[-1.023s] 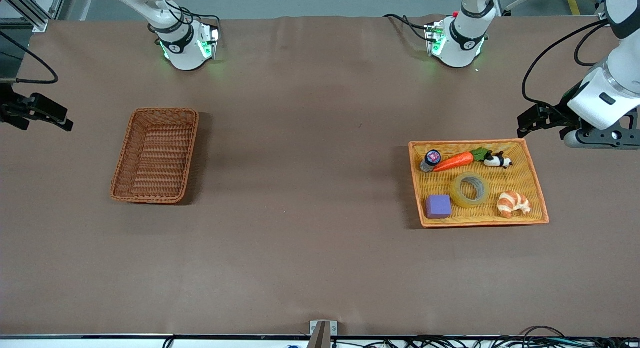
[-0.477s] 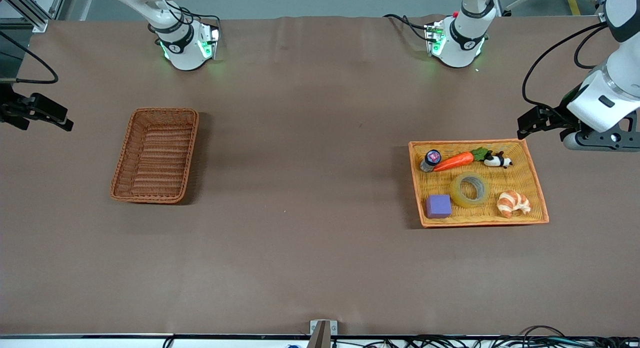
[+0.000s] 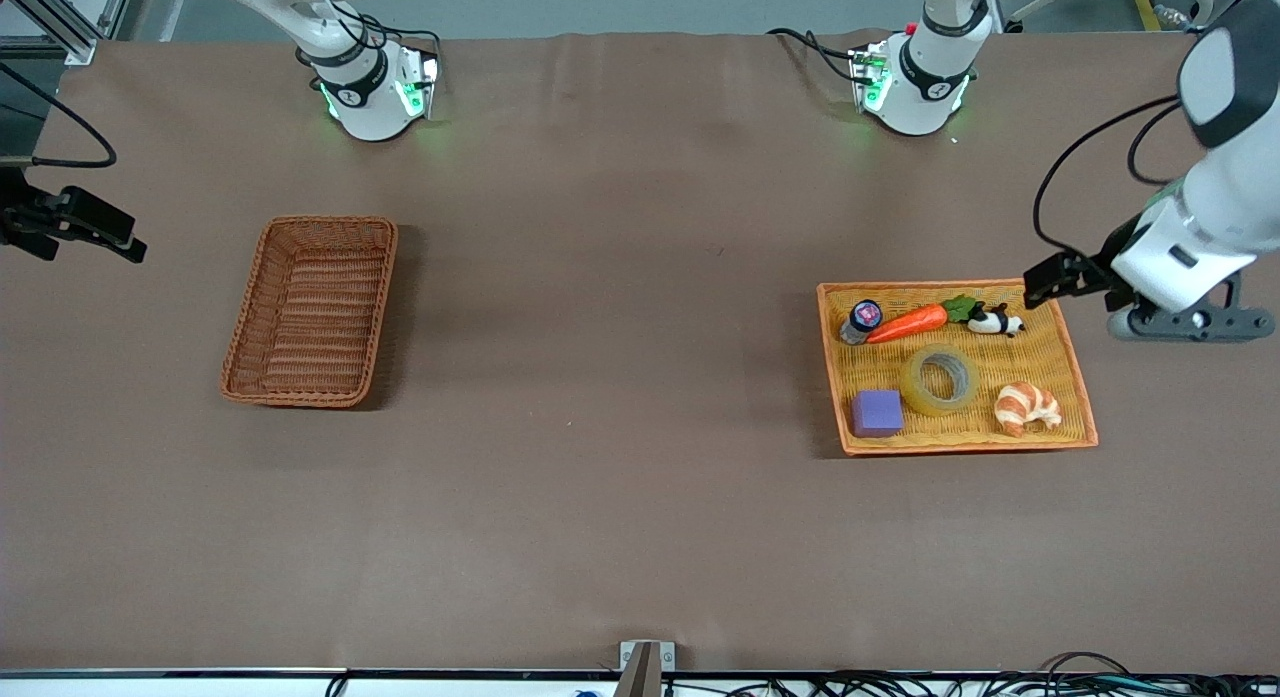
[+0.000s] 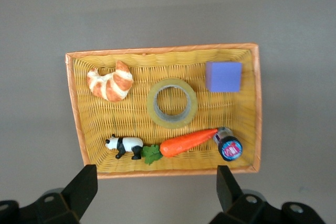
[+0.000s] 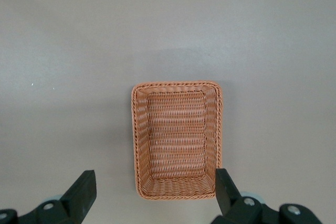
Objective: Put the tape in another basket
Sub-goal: 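Lower the left gripper and grasp the yellow tape roll's rim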
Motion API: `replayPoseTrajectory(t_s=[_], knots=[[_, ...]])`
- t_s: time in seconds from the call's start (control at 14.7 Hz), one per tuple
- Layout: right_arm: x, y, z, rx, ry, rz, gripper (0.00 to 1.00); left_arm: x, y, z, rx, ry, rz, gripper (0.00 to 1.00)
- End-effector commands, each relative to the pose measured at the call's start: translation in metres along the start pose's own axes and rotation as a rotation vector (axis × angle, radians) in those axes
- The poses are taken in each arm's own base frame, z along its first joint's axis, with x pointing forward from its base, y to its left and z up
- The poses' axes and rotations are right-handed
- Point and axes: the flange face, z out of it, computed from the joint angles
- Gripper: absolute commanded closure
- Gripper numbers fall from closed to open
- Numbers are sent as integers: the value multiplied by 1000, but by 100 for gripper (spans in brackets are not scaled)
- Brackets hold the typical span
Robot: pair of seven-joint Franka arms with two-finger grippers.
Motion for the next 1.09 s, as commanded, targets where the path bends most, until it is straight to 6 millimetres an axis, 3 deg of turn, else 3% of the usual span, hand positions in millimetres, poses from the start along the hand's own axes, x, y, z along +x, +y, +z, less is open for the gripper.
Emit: replayPoseTrajectory(t_s=[0.0, 0.2, 0.48, 0.82, 1.02], knots=[[-1, -1, -2, 16, -2, -4, 0, 4, -8, 55, 16, -37, 7, 0], [-1, -1, -2, 16, -2, -4, 0, 10, -18, 120, 12, -34, -12, 0], [-1, -1, -3, 16, -1, -5, 0, 17, -21, 192, 10, -94, -29, 0], [-1, -1, -2, 16, -2, -7, 0, 21, -24, 241, 5, -126, -35, 0], [-1, 0, -2, 16, -2, -5, 0, 23, -33, 261, 4, -125, -50, 1]])
